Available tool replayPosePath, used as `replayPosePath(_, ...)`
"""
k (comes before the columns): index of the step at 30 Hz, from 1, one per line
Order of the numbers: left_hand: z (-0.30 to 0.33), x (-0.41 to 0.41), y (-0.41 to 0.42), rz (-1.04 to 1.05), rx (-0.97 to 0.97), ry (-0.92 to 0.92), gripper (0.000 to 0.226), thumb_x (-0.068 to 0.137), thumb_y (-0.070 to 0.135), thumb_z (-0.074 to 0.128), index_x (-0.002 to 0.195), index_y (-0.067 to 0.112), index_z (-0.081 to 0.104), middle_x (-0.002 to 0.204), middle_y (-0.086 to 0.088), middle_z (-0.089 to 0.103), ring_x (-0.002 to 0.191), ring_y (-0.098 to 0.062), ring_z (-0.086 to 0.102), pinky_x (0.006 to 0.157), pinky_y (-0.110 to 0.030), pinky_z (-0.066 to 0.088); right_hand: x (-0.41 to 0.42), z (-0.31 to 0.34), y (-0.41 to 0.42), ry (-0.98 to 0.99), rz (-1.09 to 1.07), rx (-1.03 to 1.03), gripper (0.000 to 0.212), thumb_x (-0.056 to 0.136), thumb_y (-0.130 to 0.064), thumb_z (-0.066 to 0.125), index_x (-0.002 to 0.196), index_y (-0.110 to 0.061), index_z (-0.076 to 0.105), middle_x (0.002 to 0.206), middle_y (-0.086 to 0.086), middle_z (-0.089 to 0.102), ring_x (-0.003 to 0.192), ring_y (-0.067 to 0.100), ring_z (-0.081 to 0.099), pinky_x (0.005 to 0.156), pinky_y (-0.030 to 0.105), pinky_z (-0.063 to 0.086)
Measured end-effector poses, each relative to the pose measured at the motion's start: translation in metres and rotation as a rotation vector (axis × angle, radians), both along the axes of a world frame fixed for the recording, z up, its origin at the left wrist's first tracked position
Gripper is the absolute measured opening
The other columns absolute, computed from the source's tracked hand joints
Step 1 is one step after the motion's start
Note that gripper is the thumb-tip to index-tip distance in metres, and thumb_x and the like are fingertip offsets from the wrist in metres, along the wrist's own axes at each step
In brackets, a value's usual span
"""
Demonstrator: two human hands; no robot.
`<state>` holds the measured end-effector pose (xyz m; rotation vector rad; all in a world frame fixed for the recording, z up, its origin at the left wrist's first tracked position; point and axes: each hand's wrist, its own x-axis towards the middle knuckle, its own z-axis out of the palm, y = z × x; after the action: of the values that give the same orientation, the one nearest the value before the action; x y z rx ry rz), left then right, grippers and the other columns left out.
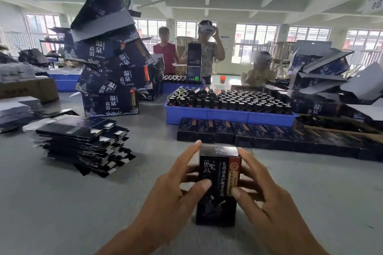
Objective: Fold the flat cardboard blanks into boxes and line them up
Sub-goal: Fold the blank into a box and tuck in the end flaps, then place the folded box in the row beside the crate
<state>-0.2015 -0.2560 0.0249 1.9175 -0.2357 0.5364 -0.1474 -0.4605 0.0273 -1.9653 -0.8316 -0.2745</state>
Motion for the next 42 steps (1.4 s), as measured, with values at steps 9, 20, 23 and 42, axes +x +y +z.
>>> replayPosePath(9, -0.007, 0.019, 0.013, 0.231, -0.432, 0.263, 0.041, 0.089, 0.035, 0.073, 0.120, 0.041, 0.046, 0.092, -0.006, 0.075, 0.078, -0.017, 0.075, 0.063, -0.027, 0.059, 0.009, -0.018, 0.010, -0.159, 0.091, -0.440, 0.067, 0.074, -0.065, 0.055, 0.137, -0.066, 0.032, 0.140, -0.049, 0.025, 0.125, -0.017, 0.041, 0.098, -0.003, 0.030)
replayPosePath(20, -0.013, 0.023, 0.083, 0.837, 0.315, 0.356, 0.010, 0.101, 0.039, 0.043, 0.095, 0.031, 0.042, 0.085, 0.010, 0.063, 0.078, -0.014, 0.061, 0.076, -0.037, 0.055, 0.045, -0.020, 0.067, -0.289, 0.040, -0.615, 0.064, 0.092, -0.059, 0.056, 0.151, -0.045, 0.034, 0.149, -0.025, 0.036, 0.134, -0.001, 0.033, 0.101, 0.001, 0.012)
replayPosePath(23, -0.018, 0.023, 0.089, 0.858, 0.366, 0.419, 0.011, 0.097, 0.032, 0.049, 0.087, 0.028, 0.045, 0.081, 0.010, 0.060, 0.075, -0.011, 0.057, 0.074, -0.034, 0.055, 0.066, -0.018, 0.104, -0.320, -0.003, -0.612, 0.062, 0.095, -0.057, 0.052, 0.152, -0.040, 0.036, 0.151, -0.019, 0.039, 0.135, 0.003, 0.031, 0.112, 0.017, 0.023)
replayPosePath(42, -0.029, 0.049, 0.097, 0.610, 0.519, 0.496, 0.043, 0.097, 0.040, 0.021, 0.106, 0.013, 0.054, 0.123, -0.006, 0.058, 0.119, -0.014, 0.054, 0.104, -0.025, 0.041, 0.217, -0.016, 0.260, -0.300, -0.356, -0.854, 0.059, 0.099, -0.051, 0.049, 0.147, -0.017, 0.044, 0.157, 0.002, 0.040, 0.153, 0.030, 0.015, 0.121, 0.049, 0.016)
